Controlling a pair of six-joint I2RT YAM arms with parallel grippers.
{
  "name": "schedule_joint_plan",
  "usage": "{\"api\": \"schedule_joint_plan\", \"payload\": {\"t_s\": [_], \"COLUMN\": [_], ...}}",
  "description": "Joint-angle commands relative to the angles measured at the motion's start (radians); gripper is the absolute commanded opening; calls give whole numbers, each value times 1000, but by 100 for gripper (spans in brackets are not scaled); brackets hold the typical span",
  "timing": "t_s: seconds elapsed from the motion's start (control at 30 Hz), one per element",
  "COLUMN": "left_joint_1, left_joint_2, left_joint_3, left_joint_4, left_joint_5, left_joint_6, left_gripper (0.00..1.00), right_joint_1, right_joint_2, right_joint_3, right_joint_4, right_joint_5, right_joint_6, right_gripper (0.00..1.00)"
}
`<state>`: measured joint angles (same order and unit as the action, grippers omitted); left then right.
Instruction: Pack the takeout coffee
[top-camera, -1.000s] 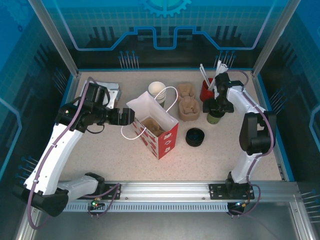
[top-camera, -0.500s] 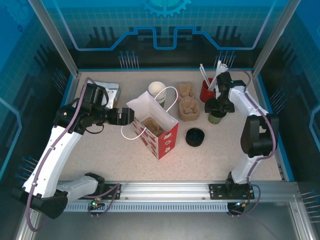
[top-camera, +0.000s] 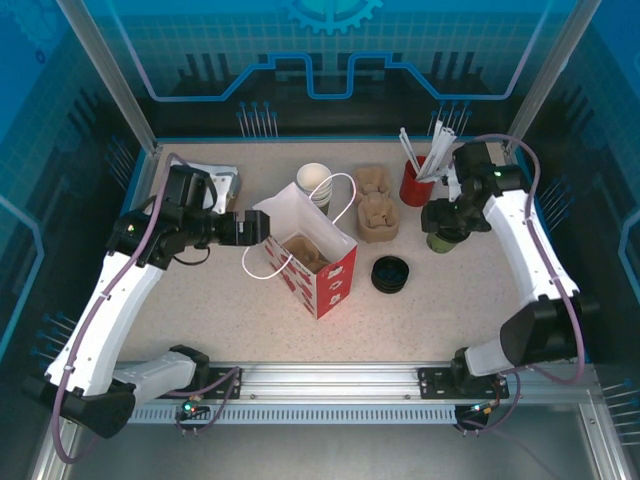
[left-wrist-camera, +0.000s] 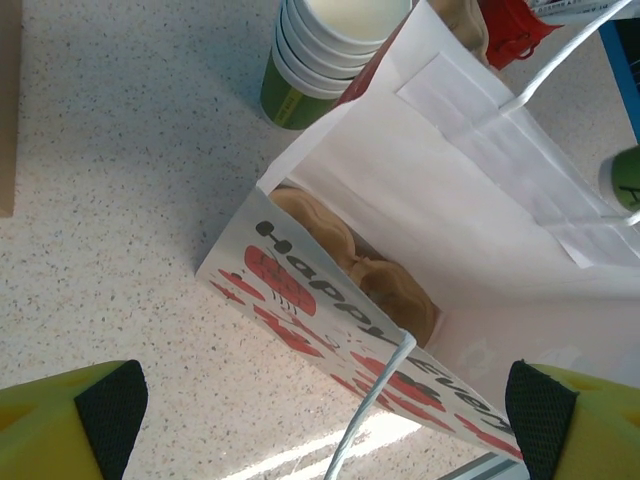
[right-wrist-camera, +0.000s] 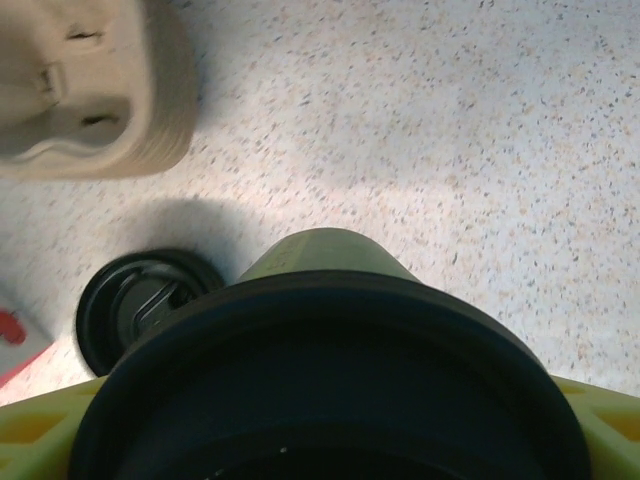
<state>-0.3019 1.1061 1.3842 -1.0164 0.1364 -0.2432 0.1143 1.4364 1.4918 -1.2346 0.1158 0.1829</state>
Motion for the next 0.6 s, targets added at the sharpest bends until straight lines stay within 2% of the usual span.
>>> {"api": "schedule_joint_plan", "payload": {"t_s": [0.0,0.17,0.27,0.57], "left_joint_1": [8,9,9,10], "left_joint_2": [5,22,29,71], "left_joint_3": [-1,-2,-12,-3], "left_joint_4": [30,62,92,101], "left_joint_5": [22,54,70,52], "left_joint_6": [-53,-108,-145,-192], "left_gripper": [95,95,95,94], "right_joint_1": [43,118,196,469], "right_joint_2": [-64,-89,-78,79], "right_joint_3": [90,244,349,774], "right_joint_4": [-174,-306,-359,-500], "right_joint_5": [-34,-53,-53,-14], "right_joint_6": [46,114,157,274], "right_gripper": [86,86,86,85]}}
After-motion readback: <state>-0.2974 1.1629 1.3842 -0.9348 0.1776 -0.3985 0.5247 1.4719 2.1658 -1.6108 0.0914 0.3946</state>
